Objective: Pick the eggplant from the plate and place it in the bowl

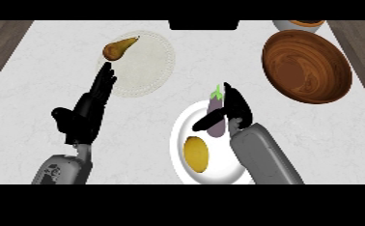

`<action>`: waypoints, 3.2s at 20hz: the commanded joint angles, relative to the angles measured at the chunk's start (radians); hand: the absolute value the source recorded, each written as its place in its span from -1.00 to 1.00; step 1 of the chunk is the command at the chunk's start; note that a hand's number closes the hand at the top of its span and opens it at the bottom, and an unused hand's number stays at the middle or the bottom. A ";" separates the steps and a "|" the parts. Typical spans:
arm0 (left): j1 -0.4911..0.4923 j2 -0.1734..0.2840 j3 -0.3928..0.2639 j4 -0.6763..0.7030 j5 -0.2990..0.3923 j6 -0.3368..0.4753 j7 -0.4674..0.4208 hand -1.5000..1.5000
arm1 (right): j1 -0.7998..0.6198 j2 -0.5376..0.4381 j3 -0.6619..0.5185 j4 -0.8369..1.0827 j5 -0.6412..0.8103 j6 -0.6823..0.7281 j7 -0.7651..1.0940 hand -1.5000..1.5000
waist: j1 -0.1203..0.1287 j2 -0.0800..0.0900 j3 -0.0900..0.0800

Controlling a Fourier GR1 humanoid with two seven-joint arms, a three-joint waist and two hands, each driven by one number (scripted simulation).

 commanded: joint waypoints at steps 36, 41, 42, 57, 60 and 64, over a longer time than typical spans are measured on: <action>0.031 -0.036 0.045 -0.071 -0.052 -0.033 0.071 0.00 | 0.191 -0.045 0.233 -0.630 0.353 -0.266 -0.618 1.00 | -0.018 -0.008 -0.001; 0.045 -0.033 0.066 -0.015 -0.037 -0.080 -0.021 0.00 | 0.050 -0.069 0.129 -0.787 0.446 -0.056 -0.354 1.00 | -0.012 -0.004 -0.001; 0.023 -0.035 0.061 -0.032 -0.050 -0.062 0.026 0.00 | -0.035 -0.022 0.124 -0.729 0.511 -0.033 -0.278 1.00 | -0.008 -0.004 -0.001; 0.052 -0.051 0.096 0.010 -0.038 -0.118 -0.046 0.00 | -0.357 -0.087 -0.272 -0.490 0.401 0.126 -0.262 1.00 | 0.002 0.001 0.000; 0.015 -0.058 0.079 0.004 -0.067 -0.096 -0.017 0.00 | -0.384 -0.225 -0.328 -0.427 0.414 0.218 -0.283 1.00 | -0.001 0.001 0.000; 0.028 -0.093 0.054 -0.003 -0.087 -0.071 -0.014 0.00 | -0.391 -0.284 -0.315 -0.290 0.472 0.233 -0.334 1.00 | 0.006 0.003 0.000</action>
